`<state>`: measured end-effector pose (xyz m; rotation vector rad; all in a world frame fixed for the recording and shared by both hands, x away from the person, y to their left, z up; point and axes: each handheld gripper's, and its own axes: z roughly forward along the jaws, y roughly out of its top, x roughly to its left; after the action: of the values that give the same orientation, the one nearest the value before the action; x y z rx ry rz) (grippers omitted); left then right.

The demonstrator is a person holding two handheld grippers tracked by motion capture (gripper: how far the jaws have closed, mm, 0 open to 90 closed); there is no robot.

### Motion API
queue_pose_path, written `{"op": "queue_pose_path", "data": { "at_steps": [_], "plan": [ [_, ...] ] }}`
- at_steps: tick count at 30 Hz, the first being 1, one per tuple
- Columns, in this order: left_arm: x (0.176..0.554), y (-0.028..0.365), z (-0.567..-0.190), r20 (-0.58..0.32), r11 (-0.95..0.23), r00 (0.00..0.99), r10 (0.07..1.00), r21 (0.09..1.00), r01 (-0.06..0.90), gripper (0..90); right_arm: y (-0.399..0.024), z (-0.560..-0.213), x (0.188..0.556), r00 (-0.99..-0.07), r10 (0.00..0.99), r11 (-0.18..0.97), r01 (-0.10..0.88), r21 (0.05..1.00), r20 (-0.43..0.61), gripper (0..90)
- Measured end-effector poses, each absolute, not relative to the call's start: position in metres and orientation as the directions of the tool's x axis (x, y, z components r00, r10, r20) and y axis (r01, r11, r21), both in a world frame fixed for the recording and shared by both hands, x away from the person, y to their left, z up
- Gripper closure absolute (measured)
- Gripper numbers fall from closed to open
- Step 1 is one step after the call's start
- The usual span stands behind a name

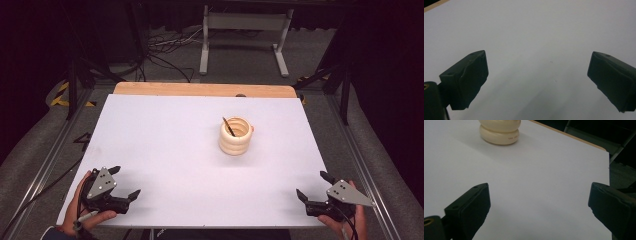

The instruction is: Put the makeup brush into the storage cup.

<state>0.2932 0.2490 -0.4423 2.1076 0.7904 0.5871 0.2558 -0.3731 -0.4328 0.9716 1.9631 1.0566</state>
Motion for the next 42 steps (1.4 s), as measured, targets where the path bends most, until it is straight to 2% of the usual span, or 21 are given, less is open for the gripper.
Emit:
{"op": "queue_pose_path", "data": {
  "at_steps": [42],
  "plan": [
    [0.2965,0.2466,-0.4439,0.128,-0.491,0.698,0.705,0.798,0.349,4.6,-0.3688,-0.4315,0.257,-0.493,0.843,0.392,0.284,0.875,-0.218,4.6]
  ]
}}
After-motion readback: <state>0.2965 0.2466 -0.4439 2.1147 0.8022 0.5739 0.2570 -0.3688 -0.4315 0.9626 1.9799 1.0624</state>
